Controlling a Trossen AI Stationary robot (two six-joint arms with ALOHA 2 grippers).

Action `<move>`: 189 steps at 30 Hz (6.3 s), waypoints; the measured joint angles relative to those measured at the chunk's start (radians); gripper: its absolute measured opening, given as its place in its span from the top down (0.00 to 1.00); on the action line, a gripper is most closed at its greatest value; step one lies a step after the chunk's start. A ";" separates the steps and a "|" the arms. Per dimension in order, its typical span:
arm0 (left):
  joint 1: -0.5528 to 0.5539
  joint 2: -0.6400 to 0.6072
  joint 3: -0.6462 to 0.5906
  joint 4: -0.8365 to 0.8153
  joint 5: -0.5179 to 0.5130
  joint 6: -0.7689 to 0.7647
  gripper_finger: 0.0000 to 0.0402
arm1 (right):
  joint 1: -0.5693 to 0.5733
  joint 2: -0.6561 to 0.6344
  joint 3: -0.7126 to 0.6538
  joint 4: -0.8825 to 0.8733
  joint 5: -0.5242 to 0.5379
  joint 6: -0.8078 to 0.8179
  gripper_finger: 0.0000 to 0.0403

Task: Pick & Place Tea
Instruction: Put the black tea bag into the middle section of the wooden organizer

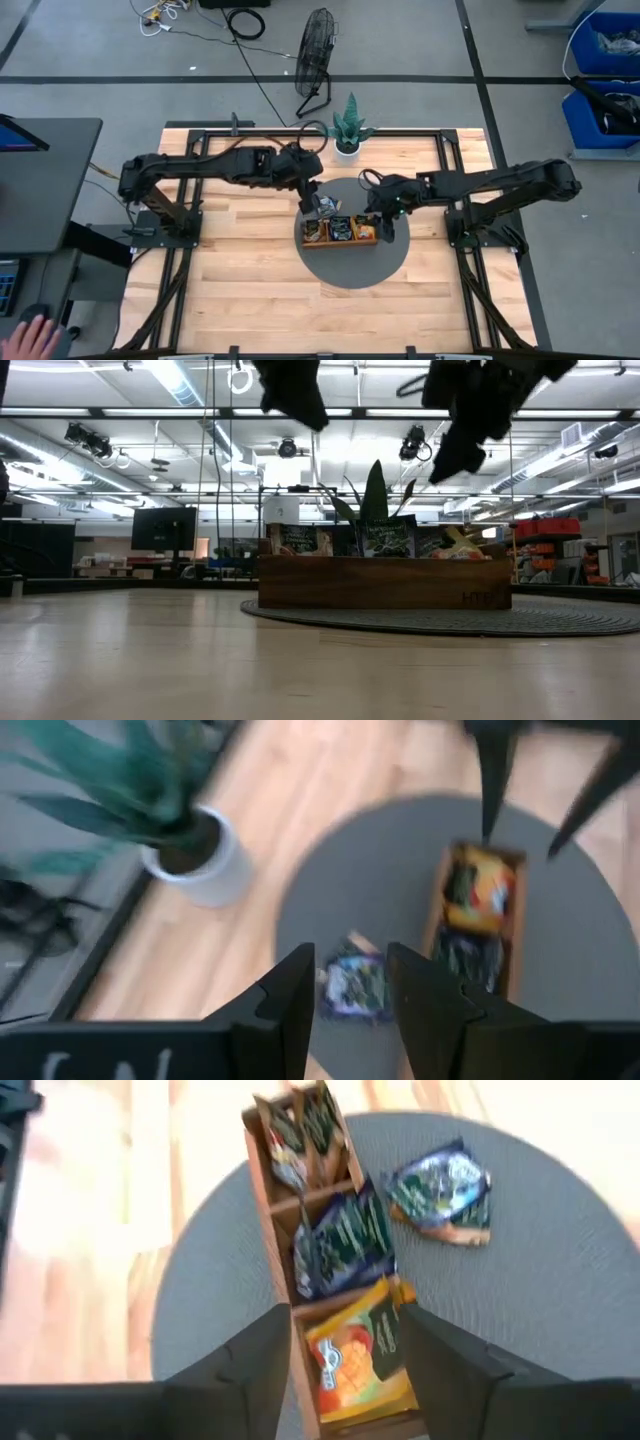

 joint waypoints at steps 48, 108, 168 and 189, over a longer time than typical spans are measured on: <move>0.273 0.496 -0.057 0.178 0.578 0.692 0.44 | 0.172 -0.001 0.172 -0.093 0.054 0.315 0.52; 0.103 0.045 0.222 0.162 -0.148 0.239 0.97 | 0.167 -0.060 0.172 0.389 0.994 0.265 0.60; -0.100 -0.072 0.222 0.070 -0.789 0.245 0.79 | 0.070 -0.138 0.303 0.207 0.387 0.124 1.00; -0.107 -0.082 0.222 -0.483 -0.711 -0.319 0.79 | 0.069 0.404 0.679 -0.469 -0.062 -0.201 1.00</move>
